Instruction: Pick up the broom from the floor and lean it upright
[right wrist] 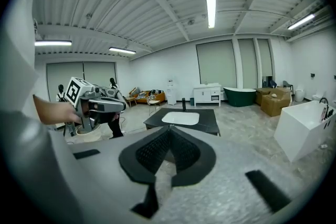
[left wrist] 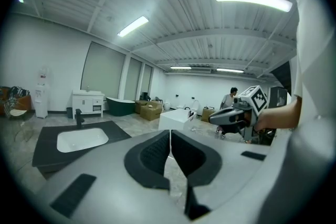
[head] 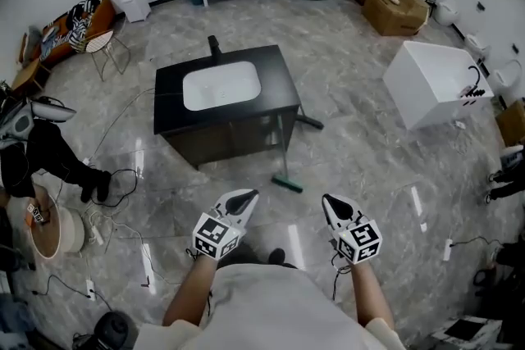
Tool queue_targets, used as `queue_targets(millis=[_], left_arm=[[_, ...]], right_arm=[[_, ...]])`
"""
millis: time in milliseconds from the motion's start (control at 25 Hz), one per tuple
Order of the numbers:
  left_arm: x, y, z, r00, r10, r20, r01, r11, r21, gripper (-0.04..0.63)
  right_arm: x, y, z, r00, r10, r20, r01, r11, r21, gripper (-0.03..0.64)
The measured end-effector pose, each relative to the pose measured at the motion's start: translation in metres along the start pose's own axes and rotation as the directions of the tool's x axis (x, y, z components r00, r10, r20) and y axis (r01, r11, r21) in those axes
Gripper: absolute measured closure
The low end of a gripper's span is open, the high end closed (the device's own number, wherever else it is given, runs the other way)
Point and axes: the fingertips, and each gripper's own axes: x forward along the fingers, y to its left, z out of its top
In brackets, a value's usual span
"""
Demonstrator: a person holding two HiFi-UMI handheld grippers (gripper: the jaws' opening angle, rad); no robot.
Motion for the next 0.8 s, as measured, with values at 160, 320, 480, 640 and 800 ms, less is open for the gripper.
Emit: queue_targets(millis=[160, 320, 480, 640, 800], left_arm=[[-0.015, 0.003, -0.003, 1.000, 0.019, -0.004, -0.019, 1.000, 0.020, 0.586], [-0.030, 0.012, -0.008, 1.000, 0.019, -0.025, -0.018, 0.999, 0.033, 0.585], [-0.041, 0.022, -0.007, 1.000, 0.005, -0.030, -0.004, 0.999, 0.037, 0.585], [-0.045, 0.032, -0.004, 1.000, -0.009, -0.018, 0.009, 1.000, 0.027, 0.586], [-0.040, 0.043, 0.000, 1.000, -0.015, -0.019, 0.016, 0.999, 0.030, 0.586]], right_arm=[[0.003, 0.018, -0.005, 0.999, 0.030, 0.010, -0.030, 1.000, 0.006, 0.617], [0.008, 0.034, 0.006, 0.999, 0.035, 0.042, -0.034, 0.999, -0.012, 0.618], [0.017, 0.046, 0.022, 0.997, 0.029, 0.070, -0.027, 0.999, -0.026, 0.618], [0.028, 0.051, 0.031, 0.996, 0.023, 0.083, -0.020, 0.999, -0.027, 0.618], [0.036, 0.047, 0.036, 0.996, 0.005, 0.085, -0.005, 1.000, -0.011, 0.618]])
